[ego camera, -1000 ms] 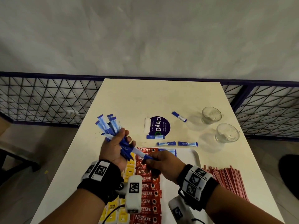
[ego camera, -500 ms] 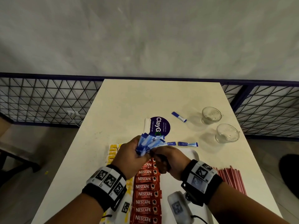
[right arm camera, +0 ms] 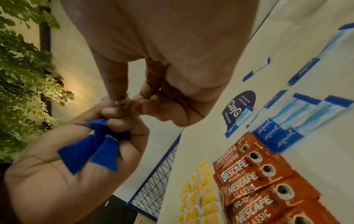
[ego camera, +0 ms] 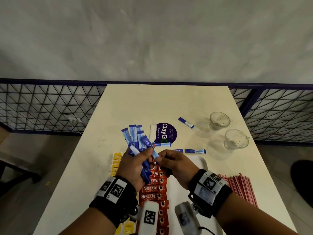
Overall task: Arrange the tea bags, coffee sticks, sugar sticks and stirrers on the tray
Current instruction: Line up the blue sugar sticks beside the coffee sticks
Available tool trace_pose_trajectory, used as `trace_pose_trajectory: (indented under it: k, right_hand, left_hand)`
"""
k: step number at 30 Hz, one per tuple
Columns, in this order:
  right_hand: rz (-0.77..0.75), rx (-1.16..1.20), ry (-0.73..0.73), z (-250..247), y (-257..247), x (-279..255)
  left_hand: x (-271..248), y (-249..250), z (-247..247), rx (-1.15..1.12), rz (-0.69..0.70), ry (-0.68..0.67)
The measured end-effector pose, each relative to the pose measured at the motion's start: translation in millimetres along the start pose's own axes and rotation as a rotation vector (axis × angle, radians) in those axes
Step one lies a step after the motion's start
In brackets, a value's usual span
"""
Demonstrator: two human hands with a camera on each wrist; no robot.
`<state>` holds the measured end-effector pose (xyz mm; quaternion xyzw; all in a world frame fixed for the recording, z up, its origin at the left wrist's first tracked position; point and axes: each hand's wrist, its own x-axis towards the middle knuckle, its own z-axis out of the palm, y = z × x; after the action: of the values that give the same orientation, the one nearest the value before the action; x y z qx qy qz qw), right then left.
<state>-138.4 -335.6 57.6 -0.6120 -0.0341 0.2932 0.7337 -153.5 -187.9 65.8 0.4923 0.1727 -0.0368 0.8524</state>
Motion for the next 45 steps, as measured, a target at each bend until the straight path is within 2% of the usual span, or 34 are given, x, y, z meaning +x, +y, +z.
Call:
trace_pose_trajectory:
  k: [5,8,10,12,15,18,21,24,26,29,31,34,39,45]
  right_hand:
    - [0.007,-0.121,0.031,-7.6,3.1,2.5]
    - [0.01,-0.34,0.039,-14.3,2.6,3.8]
    - [-0.016,-0.384,0.048,-15.7,0.3,3.8]
    - [-0.057,-0.276,0.104,-16.3,-2.0,3.5]
    - [-0.086,-0.096,0.175,-17.9,-3.7,2.3]
    - [-0.085,-0.079,0.193,-19.4,-1.3,1.6]
    - [-0.06,-0.083,0.278,-34.3,5.5,0.1]
    - [0.019,0.007,0.419,-66.4,22.0,-8.7]
    - [0.131,-0.03,0.457,-88.3,39.0,-17.1]
    - [0.36,-0.31,0.404,-107.3,66.1,-23.4]
    - [0.456,-0.473,0.394,-110.5,78.5,-20.4]
    - [0.505,-0.674,0.418,-107.5,85.2,-12.9]
    - [0.532,-0.851,0.471,-96.0,83.1,-2.4]
    - [0.553,-0.869,0.504,-88.3,77.4,6.6]
  left_hand:
    - [4.3,8.3,-10.6,0.066,0.062,0.013]
    - [10.1,12.7,-17.3,0.258,0.156,0.082]
    - [11.8,11.4,-19.7,0.351,0.173,0.118]
    - [10.7,7.9,-19.8,0.344,0.142,0.138]
    - [7.5,4.7,-16.9,0.199,0.051,0.158]
    - [8.3,-0.2,-15.8,0.159,0.006,0.149]
    - [10.5,-4.8,-17.0,0.232,0.015,0.14]
    - [11.6,-4.2,-24.4,0.273,0.0,0.17]
    - [12.0,-3.1,-31.0,0.297,-0.009,0.186]
    - [12.5,-5.6,-36.0,0.316,-0.016,0.199]
    - [11.8,-7.8,-35.0,0.322,-0.02,0.193]
    - [9.5,-9.3,-32.8,0.327,-0.016,0.165]
    - [5.8,-10.8,-35.3,0.331,-0.016,0.184]
    - [3.3,-9.7,-44.3,0.309,-0.036,0.219]
